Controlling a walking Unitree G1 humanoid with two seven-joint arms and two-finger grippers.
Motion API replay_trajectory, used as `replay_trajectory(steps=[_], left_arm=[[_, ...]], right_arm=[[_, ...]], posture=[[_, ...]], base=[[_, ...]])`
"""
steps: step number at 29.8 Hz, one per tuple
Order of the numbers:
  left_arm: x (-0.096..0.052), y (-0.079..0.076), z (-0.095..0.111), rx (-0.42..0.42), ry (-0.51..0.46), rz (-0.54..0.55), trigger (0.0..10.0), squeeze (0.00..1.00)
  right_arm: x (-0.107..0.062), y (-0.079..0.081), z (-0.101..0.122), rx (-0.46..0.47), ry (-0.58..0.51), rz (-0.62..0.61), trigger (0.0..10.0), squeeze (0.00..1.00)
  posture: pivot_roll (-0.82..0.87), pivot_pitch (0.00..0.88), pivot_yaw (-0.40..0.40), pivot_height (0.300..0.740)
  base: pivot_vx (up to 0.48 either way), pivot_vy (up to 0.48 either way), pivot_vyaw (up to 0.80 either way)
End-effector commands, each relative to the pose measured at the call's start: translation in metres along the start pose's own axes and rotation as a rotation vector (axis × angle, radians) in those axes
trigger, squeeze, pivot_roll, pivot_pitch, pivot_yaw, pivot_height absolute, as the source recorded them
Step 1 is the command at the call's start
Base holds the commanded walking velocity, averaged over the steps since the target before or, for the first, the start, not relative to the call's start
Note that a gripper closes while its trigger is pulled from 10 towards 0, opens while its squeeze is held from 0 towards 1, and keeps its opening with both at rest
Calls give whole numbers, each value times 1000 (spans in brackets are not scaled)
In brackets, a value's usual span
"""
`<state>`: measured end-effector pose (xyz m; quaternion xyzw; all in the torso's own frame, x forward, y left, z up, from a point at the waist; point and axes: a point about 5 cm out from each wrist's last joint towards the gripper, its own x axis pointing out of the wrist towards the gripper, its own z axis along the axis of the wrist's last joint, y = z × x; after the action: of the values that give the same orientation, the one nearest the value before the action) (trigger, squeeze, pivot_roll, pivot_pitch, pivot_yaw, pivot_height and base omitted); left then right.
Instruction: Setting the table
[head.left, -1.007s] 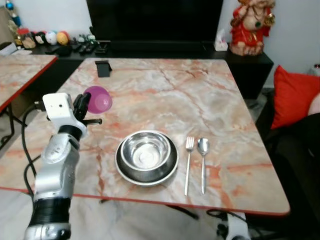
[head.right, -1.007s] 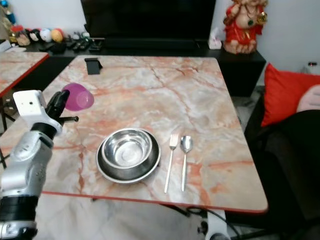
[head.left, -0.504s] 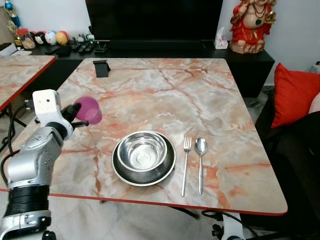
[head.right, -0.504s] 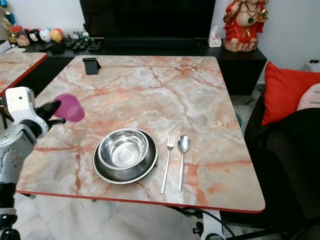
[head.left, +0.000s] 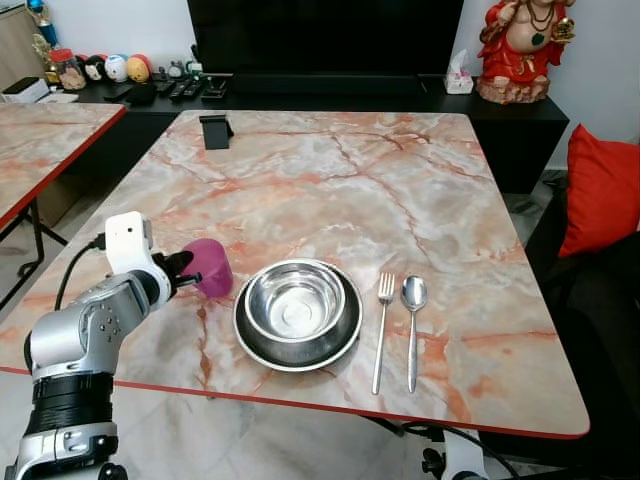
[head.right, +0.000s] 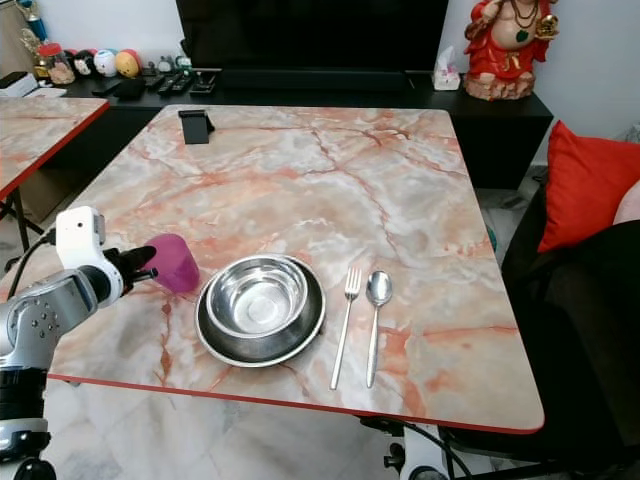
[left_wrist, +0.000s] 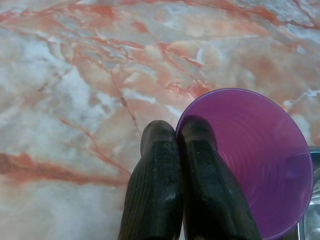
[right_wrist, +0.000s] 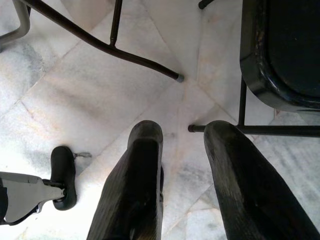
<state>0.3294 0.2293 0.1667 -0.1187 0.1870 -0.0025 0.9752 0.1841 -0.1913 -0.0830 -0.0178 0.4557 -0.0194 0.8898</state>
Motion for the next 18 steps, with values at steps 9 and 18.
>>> replay_trajectory(steps=[9,18], left_arm=[[10,-9,10,61,6,-10,10000,0],[14,-11,7,80,23,-5,10000,0]], right_arm=[[0,2,-1,-10,6,8,10000,0],[0,3,-2,-12,10,9,10000,0]], posture=[[-38,0,49,740],[-39,0,53,740]], base=[[0,0,0],[0,0,0]])
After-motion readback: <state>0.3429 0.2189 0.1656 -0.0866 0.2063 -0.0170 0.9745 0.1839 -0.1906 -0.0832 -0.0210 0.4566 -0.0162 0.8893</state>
